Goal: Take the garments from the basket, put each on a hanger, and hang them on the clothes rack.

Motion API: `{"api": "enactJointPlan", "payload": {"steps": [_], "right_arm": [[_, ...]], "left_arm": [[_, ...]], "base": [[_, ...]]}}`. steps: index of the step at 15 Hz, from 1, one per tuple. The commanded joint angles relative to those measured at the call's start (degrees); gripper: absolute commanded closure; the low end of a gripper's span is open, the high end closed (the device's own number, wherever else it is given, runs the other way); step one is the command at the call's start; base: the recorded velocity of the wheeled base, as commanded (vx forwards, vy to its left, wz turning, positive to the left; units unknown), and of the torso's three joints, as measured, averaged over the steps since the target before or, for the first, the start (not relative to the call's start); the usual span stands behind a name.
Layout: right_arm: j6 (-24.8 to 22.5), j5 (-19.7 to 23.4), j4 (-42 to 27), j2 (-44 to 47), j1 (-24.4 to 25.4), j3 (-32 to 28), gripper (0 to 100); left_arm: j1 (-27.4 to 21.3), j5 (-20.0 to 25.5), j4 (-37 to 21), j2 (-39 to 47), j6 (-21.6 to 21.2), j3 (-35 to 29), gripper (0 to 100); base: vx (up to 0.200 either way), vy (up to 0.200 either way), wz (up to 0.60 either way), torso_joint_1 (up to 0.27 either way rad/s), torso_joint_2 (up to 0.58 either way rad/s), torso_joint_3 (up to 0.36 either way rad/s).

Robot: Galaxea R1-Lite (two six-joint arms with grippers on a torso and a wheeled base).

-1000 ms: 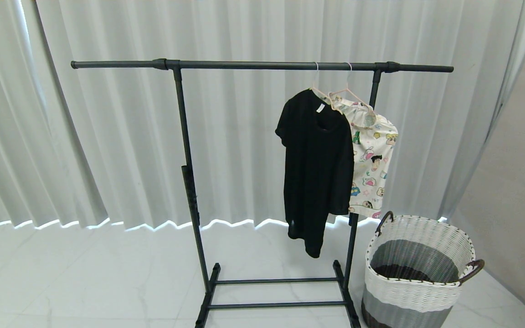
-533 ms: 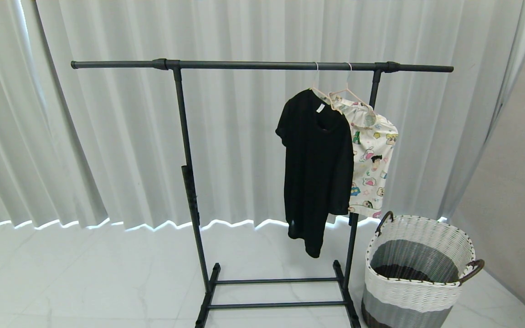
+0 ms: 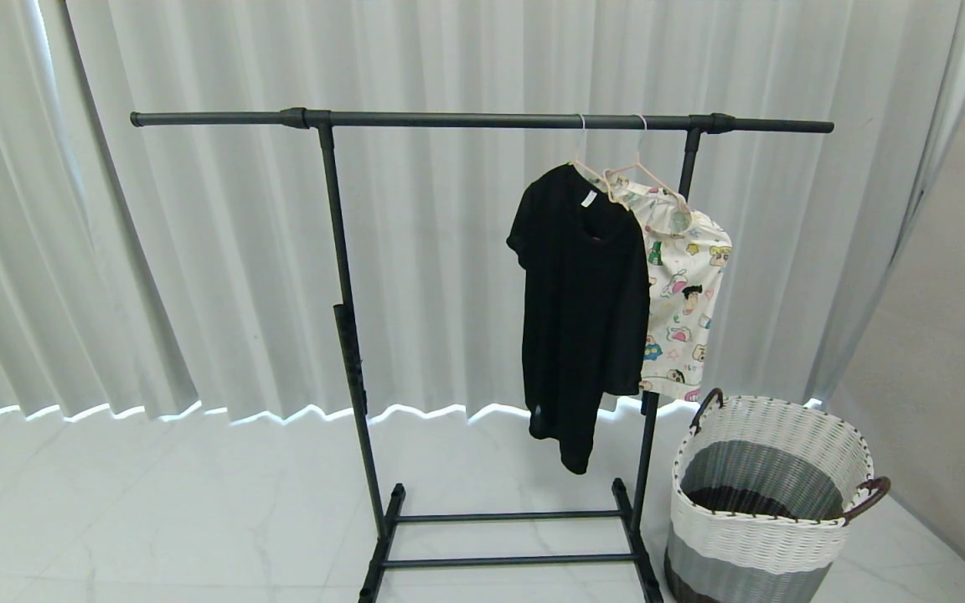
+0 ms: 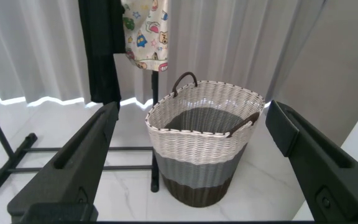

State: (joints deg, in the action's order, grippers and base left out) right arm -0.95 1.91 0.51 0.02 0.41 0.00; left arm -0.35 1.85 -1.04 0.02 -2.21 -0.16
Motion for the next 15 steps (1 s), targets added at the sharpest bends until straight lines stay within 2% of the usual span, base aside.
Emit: {"api": "enactJointPlan", "payload": {"steps": [1,15], "right_arm": [[0.0,0.0,0.0,0.0,0.0,0.0,0],[0.0,0.1,0.0,0.0,0.0,0.0,0]], "left_arm": [[0.0,0.0,0.0,0.0,0.0,0.0,0],[0.0,0.0,0.0,0.0,0.0,0.0,0]], "base": [[0.000,0.000,0.00,0.000,0.00,0.000],[0.000,0.000,0.00,0.000,0.00,0.000]]}}
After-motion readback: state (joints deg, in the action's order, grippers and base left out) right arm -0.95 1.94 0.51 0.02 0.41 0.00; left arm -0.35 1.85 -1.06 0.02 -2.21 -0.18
